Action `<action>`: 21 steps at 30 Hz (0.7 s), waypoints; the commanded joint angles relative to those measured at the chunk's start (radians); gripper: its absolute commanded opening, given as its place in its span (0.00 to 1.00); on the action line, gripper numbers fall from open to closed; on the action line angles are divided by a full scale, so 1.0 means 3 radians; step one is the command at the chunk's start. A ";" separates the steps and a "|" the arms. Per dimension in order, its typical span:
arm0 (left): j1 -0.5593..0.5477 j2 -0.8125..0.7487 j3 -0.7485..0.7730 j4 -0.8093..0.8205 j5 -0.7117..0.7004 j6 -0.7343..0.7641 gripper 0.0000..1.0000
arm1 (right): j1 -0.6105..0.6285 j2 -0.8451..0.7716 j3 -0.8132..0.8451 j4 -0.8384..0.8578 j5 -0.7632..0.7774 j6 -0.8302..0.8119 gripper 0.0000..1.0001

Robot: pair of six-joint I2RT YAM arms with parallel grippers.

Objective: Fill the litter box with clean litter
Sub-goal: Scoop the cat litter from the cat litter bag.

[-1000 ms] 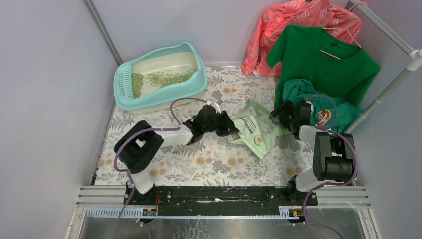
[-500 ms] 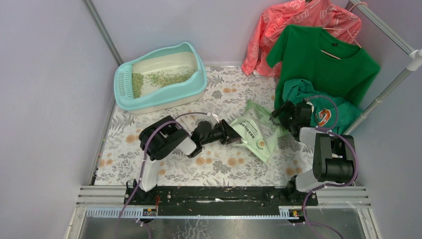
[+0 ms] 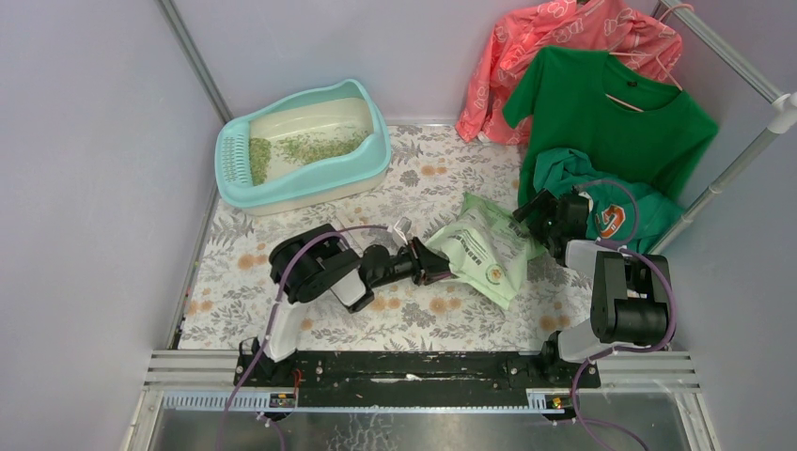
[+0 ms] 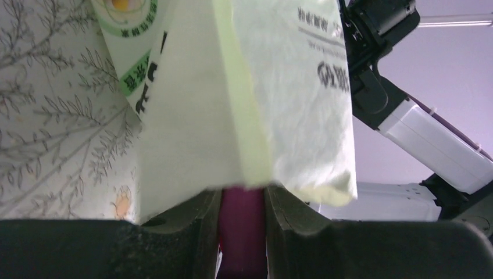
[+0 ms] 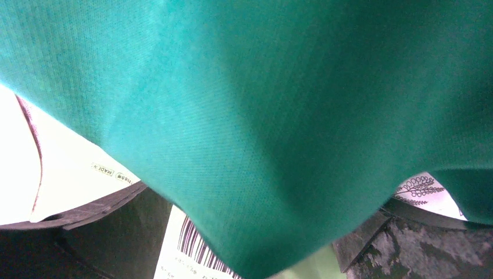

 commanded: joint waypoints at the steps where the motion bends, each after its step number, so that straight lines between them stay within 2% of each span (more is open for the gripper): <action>1: -0.0053 -0.0353 -0.0198 0.0237 0.0103 0.0028 0.05 | 0.0003 0.0026 -0.0090 -0.0346 -0.0058 -0.0007 1.00; 10: -0.0003 -0.0974 -0.0604 -0.0042 0.0110 0.0142 0.05 | 0.0003 0.0081 -0.0044 -0.0373 -0.0070 -0.0010 1.00; 21: 0.0394 -0.1166 -0.0917 -0.0112 0.0385 0.0158 0.05 | 0.0003 0.0045 -0.0079 -0.0359 -0.0048 0.0006 1.00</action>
